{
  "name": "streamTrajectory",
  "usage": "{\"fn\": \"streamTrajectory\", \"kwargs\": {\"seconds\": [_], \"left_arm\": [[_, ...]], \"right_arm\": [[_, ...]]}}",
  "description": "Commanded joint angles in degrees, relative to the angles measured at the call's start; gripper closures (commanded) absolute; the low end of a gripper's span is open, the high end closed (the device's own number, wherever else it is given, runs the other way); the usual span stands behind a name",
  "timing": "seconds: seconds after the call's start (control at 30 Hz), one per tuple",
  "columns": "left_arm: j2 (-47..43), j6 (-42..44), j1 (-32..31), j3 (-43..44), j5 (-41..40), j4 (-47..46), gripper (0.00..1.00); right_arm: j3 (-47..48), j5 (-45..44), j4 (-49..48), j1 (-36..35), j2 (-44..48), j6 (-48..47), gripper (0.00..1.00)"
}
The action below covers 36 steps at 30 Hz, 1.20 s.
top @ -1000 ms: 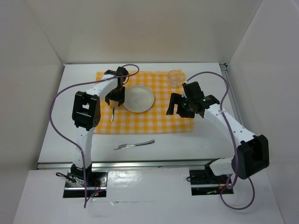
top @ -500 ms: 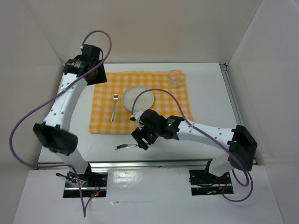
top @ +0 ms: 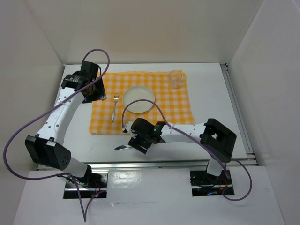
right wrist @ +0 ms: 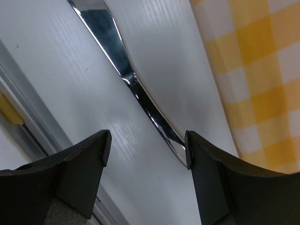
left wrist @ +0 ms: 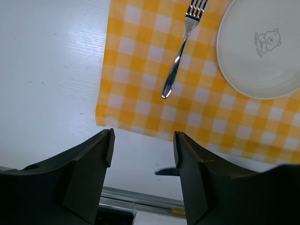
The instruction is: Set the dinner table for one person
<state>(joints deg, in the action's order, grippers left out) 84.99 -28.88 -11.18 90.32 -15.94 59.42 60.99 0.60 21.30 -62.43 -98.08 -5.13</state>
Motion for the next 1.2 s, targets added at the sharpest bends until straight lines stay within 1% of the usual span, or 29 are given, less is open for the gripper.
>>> {"fn": "streamTrajectory", "kwargs": {"seconds": [0.0, 0.1, 0.27, 0.3, 0.33, 0.43, 0.47, 0.57, 0.7, 0.77, 0.83, 0.87, 0.93, 0.97, 1.07, 1.17], "left_arm": [[-1.8, -0.9, -0.1, -0.3, 1.3, -2.0, 0.30], [-1.8, -0.9, -0.1, -0.9, 1.3, -2.6, 0.30], [-1.8, -0.9, -0.1, -1.5, 1.3, -2.6, 0.30], [-1.8, -0.9, -0.1, -1.5, 1.3, -2.6, 0.30], [-1.8, -0.9, -0.1, -1.5, 1.3, -2.6, 0.30], [-1.8, -0.9, -0.1, -2.0, 1.3, -2.6, 0.30], [-1.8, -0.9, -0.1, -2.0, 1.3, -2.6, 0.30], [-1.8, -0.9, -0.1, -2.0, 0.7, -2.6, 0.30], [-1.3, -0.9, -0.1, -2.0, 0.7, -2.6, 0.30], [-1.3, -1.4, -0.1, -2.0, -0.5, -2.0, 0.30], [-1.3, -1.4, 0.5, -1.5, -0.5, -2.0, 0.30], [-1.3, -1.4, 0.5, -1.5, -0.5, -2.0, 0.30], [-1.3, -1.4, 0.5, -1.5, -0.5, -2.0, 0.30], [-1.3, -1.4, 0.5, -1.5, -0.5, -2.0, 0.30], [-1.3, -1.4, 0.5, -0.9, -0.5, -2.0, 0.30], [-1.3, -1.4, 1.0, -0.9, -1.0, -2.0, 0.30]], "right_arm": [[1.0, -2.4, -5.6, -1.5, -2.8, -2.2, 0.26], [0.4, -2.9, -7.6, -1.5, -5.3, -2.2, 0.31], [-0.2, -3.9, -9.3, -1.5, -7.8, -2.2, 0.32], [-0.8, -3.4, -9.3, -1.5, -7.8, -2.2, 0.35], [-0.8, -3.4, -9.3, -1.5, -8.6, -2.2, 0.40], [-1.3, -1.6, -8.3, -1.5, -9.8, -2.2, 0.48], [-1.3, -0.8, -7.6, -1.5, -9.8, -2.2, 0.48], [-2.0, 0.4, -7.1, -1.5, -9.8, -2.2, 0.56], [-3.2, 1.1, -5.7, -1.5, -9.3, -2.2, 0.64], [-3.2, 1.1, -3.9, -1.5, -9.3, -1.6, 0.68], [-2.6, 0.5, -3.2, -1.5, -9.3, -1.6, 0.70], [-2.6, 0.5, -3.2, -1.5, -9.3, -1.6, 0.74], [-2.6, -0.1, -2.7, -1.5, -8.8, -1.6, 0.79], [-2.1, -0.1, -2.7, -1.5, -8.8, -1.6, 0.81], [-1.0, -0.7, -1.9, -2.0, -8.2, -1.1, 0.81], [0.5, -2.5, -1.3, -3.1, -6.9, -1.1, 0.88]]}}
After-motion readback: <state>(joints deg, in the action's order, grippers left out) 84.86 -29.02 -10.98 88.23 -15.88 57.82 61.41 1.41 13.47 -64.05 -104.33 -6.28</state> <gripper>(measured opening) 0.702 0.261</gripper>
